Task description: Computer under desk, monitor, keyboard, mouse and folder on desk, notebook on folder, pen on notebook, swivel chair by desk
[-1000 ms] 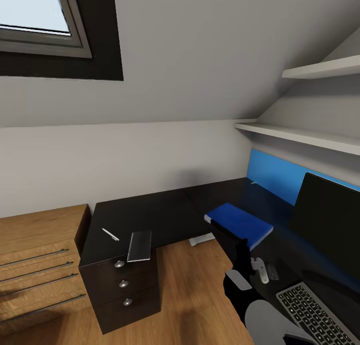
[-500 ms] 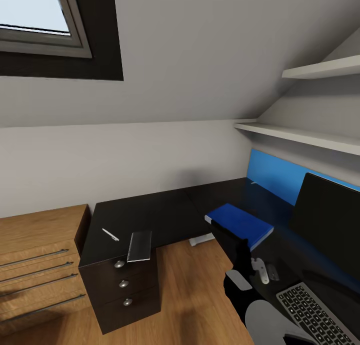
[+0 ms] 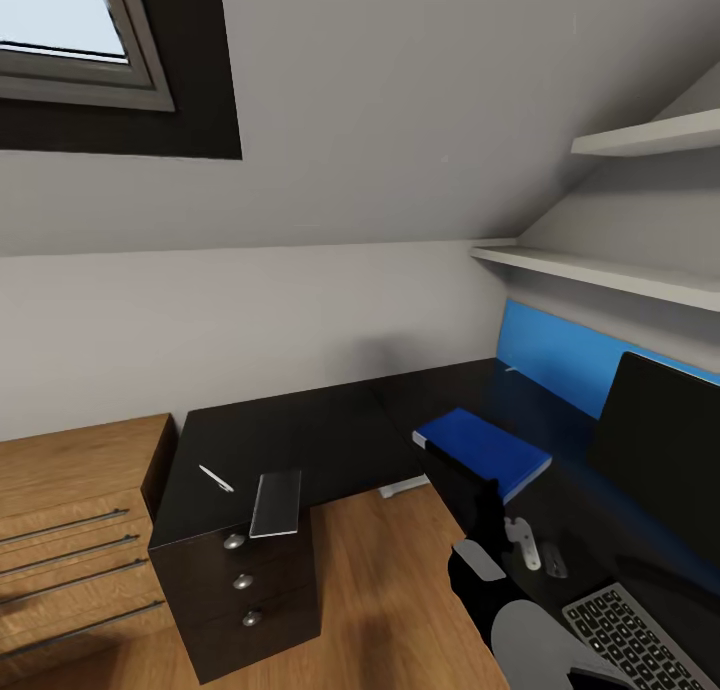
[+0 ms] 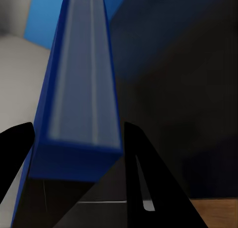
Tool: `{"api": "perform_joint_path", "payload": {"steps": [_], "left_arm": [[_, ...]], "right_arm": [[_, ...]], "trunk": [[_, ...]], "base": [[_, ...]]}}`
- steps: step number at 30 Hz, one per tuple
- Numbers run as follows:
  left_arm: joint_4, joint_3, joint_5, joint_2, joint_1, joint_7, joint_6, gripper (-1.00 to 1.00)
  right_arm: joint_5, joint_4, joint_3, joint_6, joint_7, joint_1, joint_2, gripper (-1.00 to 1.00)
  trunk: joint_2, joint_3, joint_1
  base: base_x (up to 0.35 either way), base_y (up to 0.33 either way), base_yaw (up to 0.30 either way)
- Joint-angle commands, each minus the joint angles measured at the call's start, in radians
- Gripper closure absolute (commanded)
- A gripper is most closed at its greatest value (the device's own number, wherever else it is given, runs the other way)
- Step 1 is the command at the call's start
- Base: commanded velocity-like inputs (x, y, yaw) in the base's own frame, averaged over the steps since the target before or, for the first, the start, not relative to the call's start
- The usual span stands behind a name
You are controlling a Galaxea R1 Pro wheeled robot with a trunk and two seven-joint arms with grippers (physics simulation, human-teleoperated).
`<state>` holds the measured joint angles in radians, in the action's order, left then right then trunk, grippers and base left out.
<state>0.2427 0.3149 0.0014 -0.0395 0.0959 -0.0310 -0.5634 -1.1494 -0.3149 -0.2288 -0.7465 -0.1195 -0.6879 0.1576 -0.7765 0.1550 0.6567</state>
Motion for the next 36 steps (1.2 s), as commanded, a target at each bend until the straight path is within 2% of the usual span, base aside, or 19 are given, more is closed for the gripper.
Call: {"api": "perform_joint_path", "payload": {"steps": [1, 9, 36], "left_arm": [[0.000, 0.004, 0.000, 0.000, 0.001, -0.003, -0.002, -1.00], [0.001, 0.004, 0.001, 0.000, 0.001, 0.002, -0.001, -1.00], [0.003, 0.004, 0.002, 0.000, 0.001, 0.003, -0.001, -1.00]], "right_arm": [[-0.010, 0.000, -0.002, -0.002, -0.008, -0.001, 0.000, 1.00], [-0.009, -0.002, -0.003, -0.002, 0.055, -0.001, 0.000, 1.00], [-0.019, 0.003, -0.005, 0.008, 0.069, -0.001, -0.009, 1.00]], "trunk": [[-0.001, 0.002, 0.000], [-0.001, 0.002, 0.000], [-0.190, 0.086, 0.104]], "base": [[0.006, 0.000, 0.000], [0.002, 0.000, 0.000], [0.000, 0.000, 0.000]]}}
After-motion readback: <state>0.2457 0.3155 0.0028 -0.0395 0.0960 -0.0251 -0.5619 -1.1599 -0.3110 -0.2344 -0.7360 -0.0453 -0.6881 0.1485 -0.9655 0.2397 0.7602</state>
